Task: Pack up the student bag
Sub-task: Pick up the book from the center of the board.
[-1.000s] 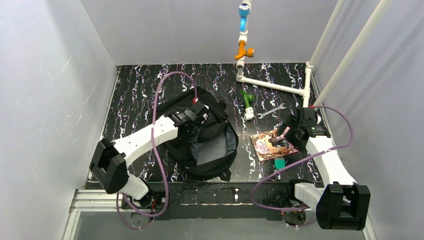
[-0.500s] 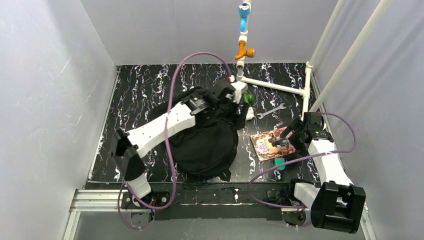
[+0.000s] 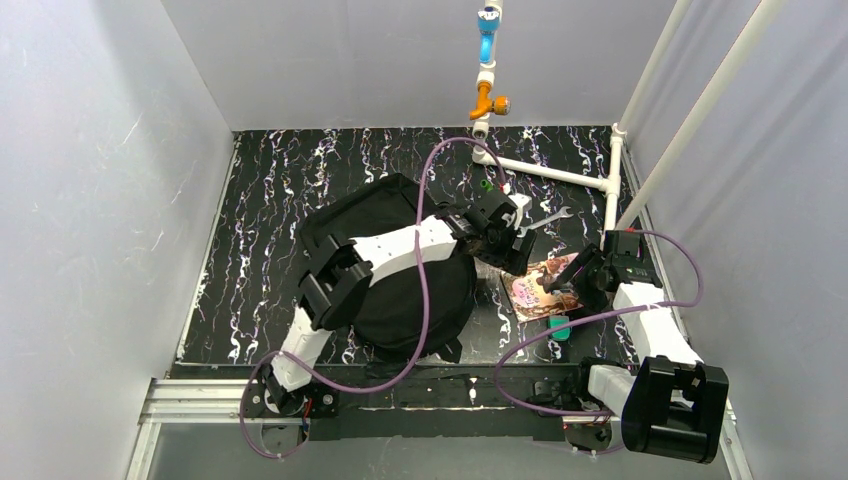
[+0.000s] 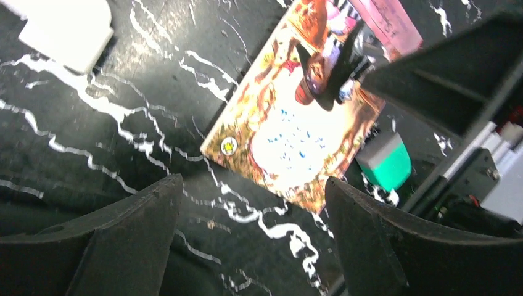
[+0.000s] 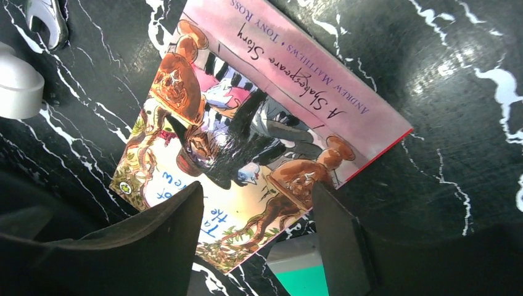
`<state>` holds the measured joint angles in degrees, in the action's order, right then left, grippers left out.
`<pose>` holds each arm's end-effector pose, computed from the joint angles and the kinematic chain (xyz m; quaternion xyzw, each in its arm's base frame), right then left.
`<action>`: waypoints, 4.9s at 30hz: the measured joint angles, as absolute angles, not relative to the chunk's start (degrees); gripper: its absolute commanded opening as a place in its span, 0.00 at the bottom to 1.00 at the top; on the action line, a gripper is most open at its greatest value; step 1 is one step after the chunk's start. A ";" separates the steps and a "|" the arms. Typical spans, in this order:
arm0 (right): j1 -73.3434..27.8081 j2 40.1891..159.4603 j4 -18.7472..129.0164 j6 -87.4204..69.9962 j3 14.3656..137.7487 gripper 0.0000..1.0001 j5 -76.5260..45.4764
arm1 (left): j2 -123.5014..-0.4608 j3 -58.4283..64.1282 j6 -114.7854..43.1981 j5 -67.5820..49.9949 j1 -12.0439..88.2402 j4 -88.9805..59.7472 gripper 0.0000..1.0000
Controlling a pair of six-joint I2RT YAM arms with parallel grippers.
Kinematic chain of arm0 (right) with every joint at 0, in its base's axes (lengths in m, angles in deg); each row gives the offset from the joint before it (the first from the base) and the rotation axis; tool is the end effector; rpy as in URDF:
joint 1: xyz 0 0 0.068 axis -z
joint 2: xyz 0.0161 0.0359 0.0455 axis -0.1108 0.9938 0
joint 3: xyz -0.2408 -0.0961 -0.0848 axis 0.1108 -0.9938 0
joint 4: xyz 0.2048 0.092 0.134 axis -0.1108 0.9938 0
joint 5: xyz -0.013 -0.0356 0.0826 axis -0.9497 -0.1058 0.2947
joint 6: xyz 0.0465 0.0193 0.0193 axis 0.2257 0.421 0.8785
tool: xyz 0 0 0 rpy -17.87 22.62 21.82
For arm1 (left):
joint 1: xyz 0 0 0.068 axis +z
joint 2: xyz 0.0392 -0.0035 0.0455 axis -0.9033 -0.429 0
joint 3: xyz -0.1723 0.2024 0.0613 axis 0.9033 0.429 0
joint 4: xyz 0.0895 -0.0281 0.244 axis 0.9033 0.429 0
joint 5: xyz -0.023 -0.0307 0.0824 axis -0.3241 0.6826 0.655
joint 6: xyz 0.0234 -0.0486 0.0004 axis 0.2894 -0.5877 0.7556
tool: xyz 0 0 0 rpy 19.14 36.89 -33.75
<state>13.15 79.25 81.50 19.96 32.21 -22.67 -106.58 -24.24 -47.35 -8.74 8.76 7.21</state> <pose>0.1941 -0.0229 0.1877 0.3433 0.8917 0.0771 0.2848 0.2683 -0.4045 0.2405 0.2837 0.8606 -0.3159 0.2811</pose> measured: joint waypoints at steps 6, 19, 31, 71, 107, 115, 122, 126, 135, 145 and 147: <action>13.15 79.78 79.90 19.37 30.64 0.64 -19.88 | -113.03 -25.97 -46.96 -7.21 8.59 0.42 0.86; 13.15 84.89 76.58 15.85 30.53 0.49 -12.49 | -120.39 -30.84 -47.92 -11.30 8.26 -3.19 0.59; 13.52 89.75 67.53 15.91 28.83 0.46 -1.19 | -118.34 -26.28 -54.80 -16.26 8.76 -3.15 0.36; 16.38 84.59 67.25 13.55 27.51 0.91 -4.95 | -116.94 -31.98 -65.03 -25.61 12.35 9.09 0.00; 5.65 76.33 53.22 38.45 39.75 0.01 14.85 | -81.97 -9.01 -70.39 -23.12 23.30 11.06 0.76; -3.66 81.77 73.43 16.92 59.93 0.01 5.26 | -66.67 0.78 -65.14 -12.32 26.66 21.40 0.94; -8.67 83.34 60.84 28.05 50.27 0.01 17.11 | -56.03 9.33 -72.22 -21.50 32.92 9.86 0.98; -9.78 83.32 46.40 42.56 45.63 0.01 22.42 | -51.70 13.22 -78.71 -23.65 33.38 2.82 0.98; -12.38 85.13 11.49 71.63 44.78 0.01 26.09 | -43.48 21.00 -90.63 -22.42 33.38 -12.44 0.98; -17.52 89.62 1.28 80.61 44.78 0.01 26.48 | -44.90 19.36 -94.04 -26.05 33.38 -26.75 0.61; -18.02 89.68 0.21 81.00 44.78 0.01 26.48 | -43.94 19.47 -94.23 -25.74 33.38 -27.56 0.47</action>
